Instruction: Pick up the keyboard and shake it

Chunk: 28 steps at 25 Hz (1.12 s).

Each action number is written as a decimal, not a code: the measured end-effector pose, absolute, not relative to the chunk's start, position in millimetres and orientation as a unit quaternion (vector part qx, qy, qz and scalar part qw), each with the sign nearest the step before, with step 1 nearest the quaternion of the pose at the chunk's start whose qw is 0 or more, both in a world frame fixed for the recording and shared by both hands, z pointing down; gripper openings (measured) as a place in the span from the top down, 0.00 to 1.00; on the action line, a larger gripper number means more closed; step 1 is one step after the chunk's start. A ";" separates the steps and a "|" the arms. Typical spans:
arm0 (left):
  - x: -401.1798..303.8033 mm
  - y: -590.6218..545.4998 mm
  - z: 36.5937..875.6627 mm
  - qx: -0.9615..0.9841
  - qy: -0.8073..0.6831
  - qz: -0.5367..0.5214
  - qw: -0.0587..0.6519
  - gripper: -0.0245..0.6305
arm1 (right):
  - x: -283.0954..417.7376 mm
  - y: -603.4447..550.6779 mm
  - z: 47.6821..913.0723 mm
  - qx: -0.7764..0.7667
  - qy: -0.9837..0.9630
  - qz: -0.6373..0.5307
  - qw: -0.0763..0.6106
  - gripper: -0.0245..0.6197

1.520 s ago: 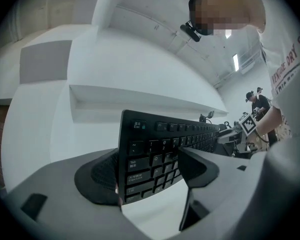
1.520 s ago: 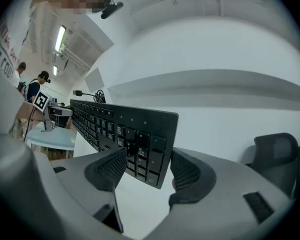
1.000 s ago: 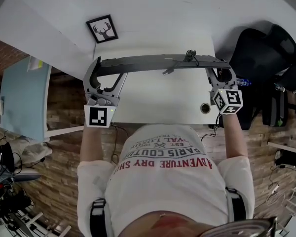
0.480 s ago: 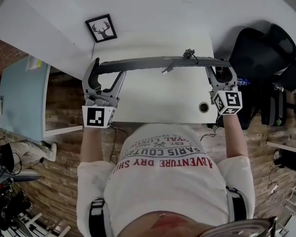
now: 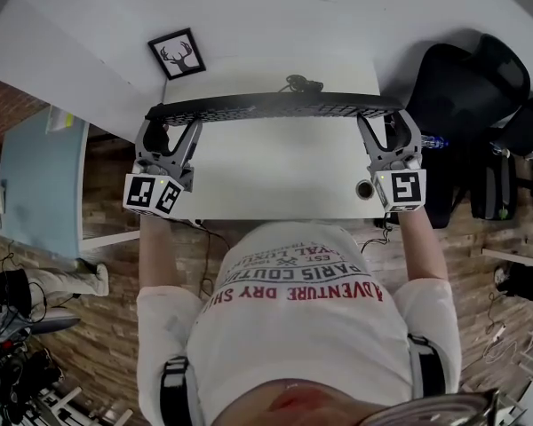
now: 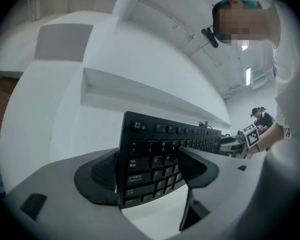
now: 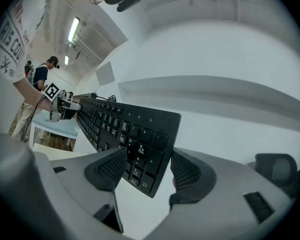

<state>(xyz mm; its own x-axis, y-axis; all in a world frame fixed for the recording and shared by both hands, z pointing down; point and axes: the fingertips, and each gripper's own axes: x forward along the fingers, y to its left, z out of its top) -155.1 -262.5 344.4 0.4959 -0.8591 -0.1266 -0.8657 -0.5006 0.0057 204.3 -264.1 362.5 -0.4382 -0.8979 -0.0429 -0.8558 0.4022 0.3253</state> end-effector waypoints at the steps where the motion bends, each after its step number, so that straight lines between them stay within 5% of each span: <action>1: -158.4 -261.6 342.9 -0.866 0.496 0.065 0.028 0.42 | 199.5 -259.7 351.4 0.525 -0.831 -0.174 0.057 0.52; 7: -153.5 -248.4 332.6 -0.881 0.464 0.075 0.064 0.42 | 201.1 -243.5 312.7 0.560 -0.784 -0.269 -0.007 0.52; 17: -151.8 -251.0 358.8 -0.893 0.443 0.075 0.023 0.42 | 205.9 -230.1 326.0 0.575 -0.763 -0.295 0.024 0.52; 28: -161.3 -260.7 372.6 -0.874 0.484 0.044 -0.015 0.42 | 196.9 -243.2 372.4 0.517 -0.837 -0.155 0.088 0.52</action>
